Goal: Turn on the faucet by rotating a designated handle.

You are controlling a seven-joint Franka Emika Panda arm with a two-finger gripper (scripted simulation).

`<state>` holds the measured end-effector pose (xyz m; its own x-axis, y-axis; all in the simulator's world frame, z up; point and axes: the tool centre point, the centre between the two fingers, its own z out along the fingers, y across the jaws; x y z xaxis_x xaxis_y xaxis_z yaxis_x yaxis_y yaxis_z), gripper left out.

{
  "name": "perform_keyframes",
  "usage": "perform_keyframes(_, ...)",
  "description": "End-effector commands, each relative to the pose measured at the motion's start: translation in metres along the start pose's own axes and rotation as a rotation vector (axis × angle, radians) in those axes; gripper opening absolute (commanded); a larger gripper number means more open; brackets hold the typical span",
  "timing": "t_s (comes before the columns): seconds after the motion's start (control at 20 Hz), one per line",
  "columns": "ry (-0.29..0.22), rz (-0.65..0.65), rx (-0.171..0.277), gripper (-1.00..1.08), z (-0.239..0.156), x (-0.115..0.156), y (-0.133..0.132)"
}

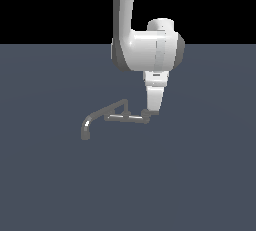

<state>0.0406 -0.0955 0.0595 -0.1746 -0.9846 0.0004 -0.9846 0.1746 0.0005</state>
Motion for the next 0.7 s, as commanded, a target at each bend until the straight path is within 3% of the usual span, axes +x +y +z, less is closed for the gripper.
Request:
perform_keyframes(0.0, 0.000, -0.004, 0.000, -1.00, -0.001, -0.001, 0.000)
perform_keyframes(0.2, 0.000, -0.004, 0.000, -1.00, -0.001, -0.001, 0.000)
perform_keyframes(0.65, 0.000, -0.004, 0.000, -1.00, -0.001, 0.020, 0.026)
